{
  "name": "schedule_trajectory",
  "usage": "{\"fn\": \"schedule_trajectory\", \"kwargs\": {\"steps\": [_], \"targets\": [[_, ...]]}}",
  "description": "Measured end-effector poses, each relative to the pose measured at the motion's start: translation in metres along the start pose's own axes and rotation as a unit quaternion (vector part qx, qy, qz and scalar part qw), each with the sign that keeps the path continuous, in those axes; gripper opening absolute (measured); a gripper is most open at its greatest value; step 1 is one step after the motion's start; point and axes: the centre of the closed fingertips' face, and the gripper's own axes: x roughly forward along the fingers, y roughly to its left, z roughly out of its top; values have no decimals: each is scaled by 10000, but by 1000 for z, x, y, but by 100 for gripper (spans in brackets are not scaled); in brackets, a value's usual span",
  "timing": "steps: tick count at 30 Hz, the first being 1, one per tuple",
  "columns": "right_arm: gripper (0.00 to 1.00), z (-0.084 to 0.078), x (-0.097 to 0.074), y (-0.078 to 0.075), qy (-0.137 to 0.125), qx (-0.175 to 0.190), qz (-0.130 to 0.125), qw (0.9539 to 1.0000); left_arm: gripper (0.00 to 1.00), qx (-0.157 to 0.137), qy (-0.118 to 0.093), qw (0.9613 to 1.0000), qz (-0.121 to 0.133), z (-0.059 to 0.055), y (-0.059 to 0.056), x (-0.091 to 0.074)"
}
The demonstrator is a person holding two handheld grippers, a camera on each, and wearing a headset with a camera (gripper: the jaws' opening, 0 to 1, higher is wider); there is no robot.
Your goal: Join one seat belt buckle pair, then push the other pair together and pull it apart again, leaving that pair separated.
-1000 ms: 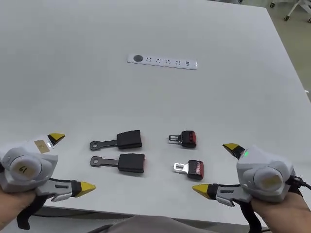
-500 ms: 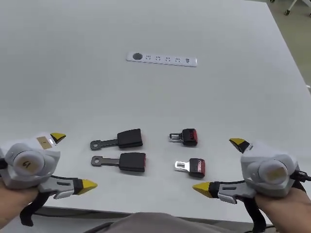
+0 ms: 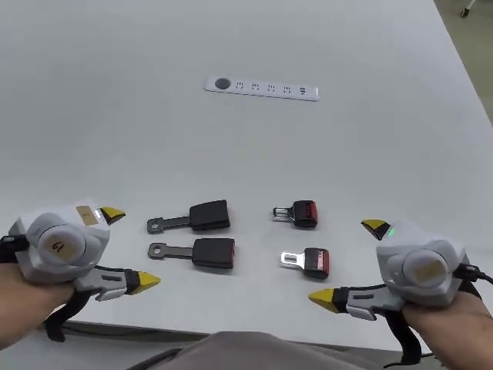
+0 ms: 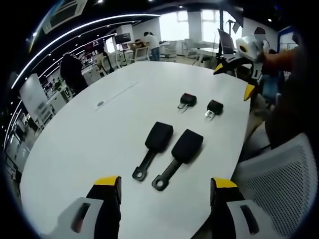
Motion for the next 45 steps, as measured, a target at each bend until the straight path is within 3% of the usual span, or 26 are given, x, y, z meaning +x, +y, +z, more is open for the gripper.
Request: {"fn": "schedule_trajectory", "kwargs": {"steps": [7, 13, 20, 24, 27, 30, 37, 45], "targets": [[77, -1, 6, 2, 88, -408, 205, 9989, 69, 5, 3, 9999, -166, 5, -8, 10], [65, -4, 10, 0, 124, -586, 280, 9978, 64, 404, 102, 9985, -355, 11, -14, 22], [54, -12, 13, -11, 234, -652, 283, 9972, 61, 563, 219, 9965, -585, 16, -21, 32], [59, -13, 16, -16, 307, -714, 264, 9966, 61, 654, 219, 9952, -692, 19, -26, 38], [59, -15, 19, -17, 272, -501, 340, 9978, 61, 530, 239, 9956, -731, 23, -29, 41], [59, -18, 23, -15, 265, -477, 439, 9975, 54, 807, 134, 9935, -796, 31, -36, 44], [59, -19, 30, -9, 284, -695, 657, 9950, 49, 887, 319, 9919, -847, 30, -34, 62], [45, -20, 36, -7, 349, -907, 933, 9909, 47, 1165, 600, 9861, -1024, 27, -36, 82]]}}
